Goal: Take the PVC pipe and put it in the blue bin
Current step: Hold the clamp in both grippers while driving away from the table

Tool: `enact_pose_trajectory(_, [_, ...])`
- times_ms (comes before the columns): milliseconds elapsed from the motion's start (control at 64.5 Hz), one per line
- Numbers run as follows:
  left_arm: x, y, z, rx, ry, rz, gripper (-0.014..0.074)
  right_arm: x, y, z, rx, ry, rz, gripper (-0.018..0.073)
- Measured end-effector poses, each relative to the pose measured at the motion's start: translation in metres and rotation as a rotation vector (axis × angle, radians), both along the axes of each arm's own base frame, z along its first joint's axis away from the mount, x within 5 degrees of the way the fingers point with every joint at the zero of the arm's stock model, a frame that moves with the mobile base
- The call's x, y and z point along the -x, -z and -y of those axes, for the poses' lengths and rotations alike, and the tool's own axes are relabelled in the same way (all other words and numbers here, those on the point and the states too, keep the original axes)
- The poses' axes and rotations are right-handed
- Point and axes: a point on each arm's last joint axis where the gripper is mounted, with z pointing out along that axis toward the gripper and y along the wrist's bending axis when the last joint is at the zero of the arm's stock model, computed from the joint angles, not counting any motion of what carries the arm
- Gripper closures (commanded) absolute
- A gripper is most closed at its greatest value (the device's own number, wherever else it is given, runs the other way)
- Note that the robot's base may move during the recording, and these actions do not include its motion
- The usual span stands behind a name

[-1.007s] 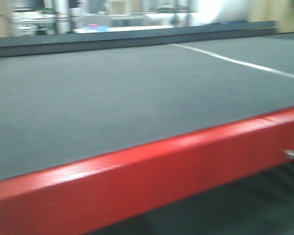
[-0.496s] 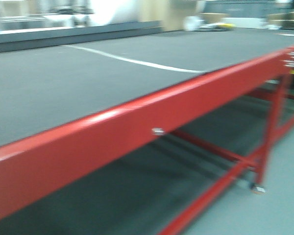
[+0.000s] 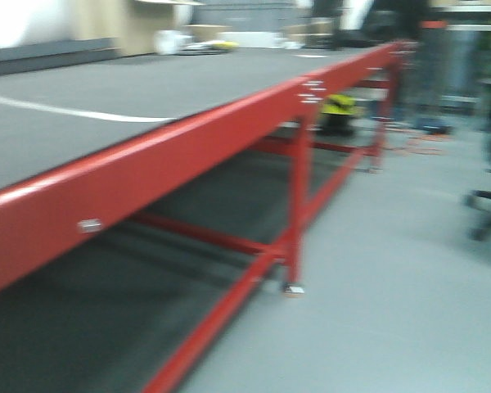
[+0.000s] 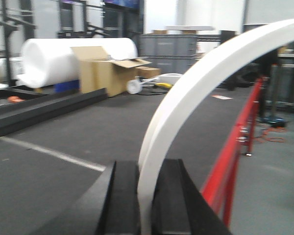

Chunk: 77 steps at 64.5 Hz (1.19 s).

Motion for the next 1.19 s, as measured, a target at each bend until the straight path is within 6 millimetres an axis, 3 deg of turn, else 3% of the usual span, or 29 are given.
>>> enact_pose_trajectory(1193, [0.0, 0.0, 0.0, 0.0, 0.0, 0.0, 0.0707, 0.0011, -0.0005, -0.0002, 0.001, 0.0, 0.004, 0.0715])
